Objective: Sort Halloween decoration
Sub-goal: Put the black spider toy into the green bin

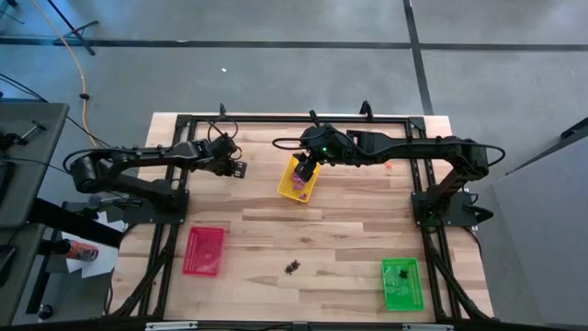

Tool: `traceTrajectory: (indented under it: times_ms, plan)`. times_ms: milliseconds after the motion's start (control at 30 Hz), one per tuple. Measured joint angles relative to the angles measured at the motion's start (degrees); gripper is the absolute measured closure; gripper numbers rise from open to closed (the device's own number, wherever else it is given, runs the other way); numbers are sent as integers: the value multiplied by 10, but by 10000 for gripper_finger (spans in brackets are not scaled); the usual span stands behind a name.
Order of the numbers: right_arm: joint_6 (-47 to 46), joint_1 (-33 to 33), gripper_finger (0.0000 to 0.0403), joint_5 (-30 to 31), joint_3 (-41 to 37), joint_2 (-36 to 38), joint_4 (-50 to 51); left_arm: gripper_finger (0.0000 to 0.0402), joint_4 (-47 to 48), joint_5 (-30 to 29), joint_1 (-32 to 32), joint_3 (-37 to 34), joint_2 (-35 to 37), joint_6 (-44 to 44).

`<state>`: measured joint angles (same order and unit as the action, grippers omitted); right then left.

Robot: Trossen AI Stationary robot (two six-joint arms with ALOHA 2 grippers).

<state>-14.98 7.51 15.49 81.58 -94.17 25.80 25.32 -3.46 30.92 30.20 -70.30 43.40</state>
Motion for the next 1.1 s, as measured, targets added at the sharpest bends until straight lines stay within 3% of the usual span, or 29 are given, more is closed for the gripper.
traceTrajectory:
  times_ms: [267, 467, 667, 767, 1100]
  plan:
    - [0, 0, 230, -5, 0, 0, -3, 401, -8, 53, -4, 0, 70, 10]
    - [34, -1, 230, -97, 0, 0, -20, 401, -156, 129, -56, 1, 114, 16]
    - [50, -1, 230, -233, 0, 4, -50, 402, -430, 122, -138, 2, 119, -3]
    - [50, -1, 230, -282, 0, 16, -68, 401, -509, 104, -176, 3, 117, -37]
    - [35, -10, 230, -291, 0, 67, -142, 401, -520, 78, -265, 92, 117, -213]
